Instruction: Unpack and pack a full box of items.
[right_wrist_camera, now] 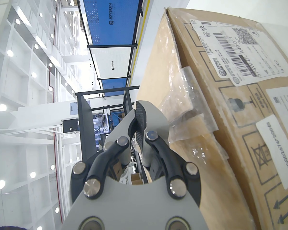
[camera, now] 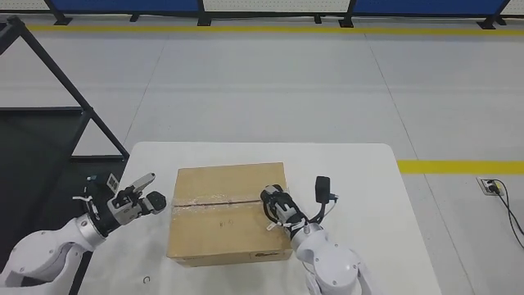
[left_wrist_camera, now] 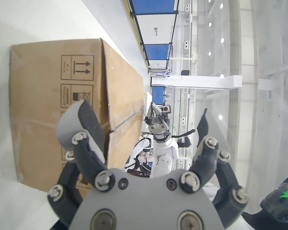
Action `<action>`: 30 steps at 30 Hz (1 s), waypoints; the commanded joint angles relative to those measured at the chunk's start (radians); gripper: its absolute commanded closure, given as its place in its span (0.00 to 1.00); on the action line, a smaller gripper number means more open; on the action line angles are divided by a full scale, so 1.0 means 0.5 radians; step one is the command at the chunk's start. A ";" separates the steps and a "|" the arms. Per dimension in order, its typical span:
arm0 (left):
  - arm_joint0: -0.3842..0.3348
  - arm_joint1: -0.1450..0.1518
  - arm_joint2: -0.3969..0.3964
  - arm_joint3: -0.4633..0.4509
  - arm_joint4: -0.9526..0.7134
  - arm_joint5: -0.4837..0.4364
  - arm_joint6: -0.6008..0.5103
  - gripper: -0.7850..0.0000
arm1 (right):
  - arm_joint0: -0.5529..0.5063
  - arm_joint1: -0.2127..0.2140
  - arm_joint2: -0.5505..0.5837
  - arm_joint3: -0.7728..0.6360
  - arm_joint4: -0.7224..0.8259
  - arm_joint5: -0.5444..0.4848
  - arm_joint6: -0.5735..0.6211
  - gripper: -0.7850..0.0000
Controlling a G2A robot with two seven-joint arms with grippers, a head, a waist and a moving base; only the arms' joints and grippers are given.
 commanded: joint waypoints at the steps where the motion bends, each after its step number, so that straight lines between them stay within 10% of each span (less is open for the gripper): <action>1: -0.013 -0.007 -0.020 -0.009 -0.092 -0.021 0.019 0.00 | 0.000 0.001 0.002 0.000 0.002 -0.005 0.005 1.00; 30: -0.096 -0.050 0.132 0.099 0.056 0.044 -0.013 0.00 | 0.062 0.011 -0.008 0.059 0.005 -0.025 0.117 1.00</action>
